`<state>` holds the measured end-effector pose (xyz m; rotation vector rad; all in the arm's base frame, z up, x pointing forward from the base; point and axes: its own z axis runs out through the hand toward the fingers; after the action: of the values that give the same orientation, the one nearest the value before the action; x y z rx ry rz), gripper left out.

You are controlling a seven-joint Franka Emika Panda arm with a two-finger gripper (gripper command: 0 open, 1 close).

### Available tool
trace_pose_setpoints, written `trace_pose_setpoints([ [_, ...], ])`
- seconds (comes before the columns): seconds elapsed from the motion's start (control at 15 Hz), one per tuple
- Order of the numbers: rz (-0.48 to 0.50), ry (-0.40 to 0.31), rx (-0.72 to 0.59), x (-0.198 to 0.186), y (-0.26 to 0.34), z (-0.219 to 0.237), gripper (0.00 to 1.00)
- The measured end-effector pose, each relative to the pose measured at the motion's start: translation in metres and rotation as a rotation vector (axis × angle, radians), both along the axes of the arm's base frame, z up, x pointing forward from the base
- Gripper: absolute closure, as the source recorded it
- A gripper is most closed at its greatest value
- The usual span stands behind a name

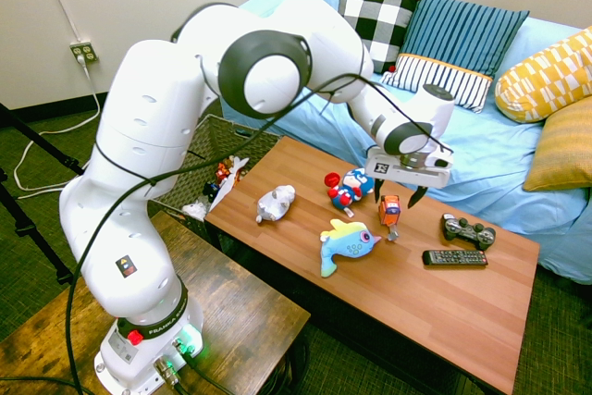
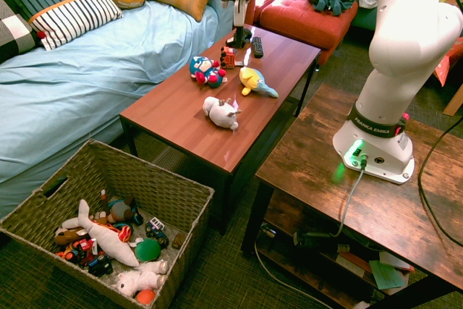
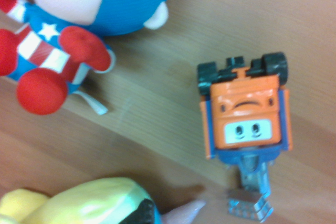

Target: Put the toy car in the basket

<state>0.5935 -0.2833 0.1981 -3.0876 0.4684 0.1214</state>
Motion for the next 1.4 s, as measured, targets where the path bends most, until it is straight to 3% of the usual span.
trace_pose_setpoints([
  [0.73,0.131,0.037,0.050,0.017,0.015,-0.059,0.00],
  [0.8,0.142,0.028,0.044,0.017,0.016,-0.064,1.00],
  [1.4,0.209,0.001,0.051,0.015,0.015,-0.081,1.00],
])
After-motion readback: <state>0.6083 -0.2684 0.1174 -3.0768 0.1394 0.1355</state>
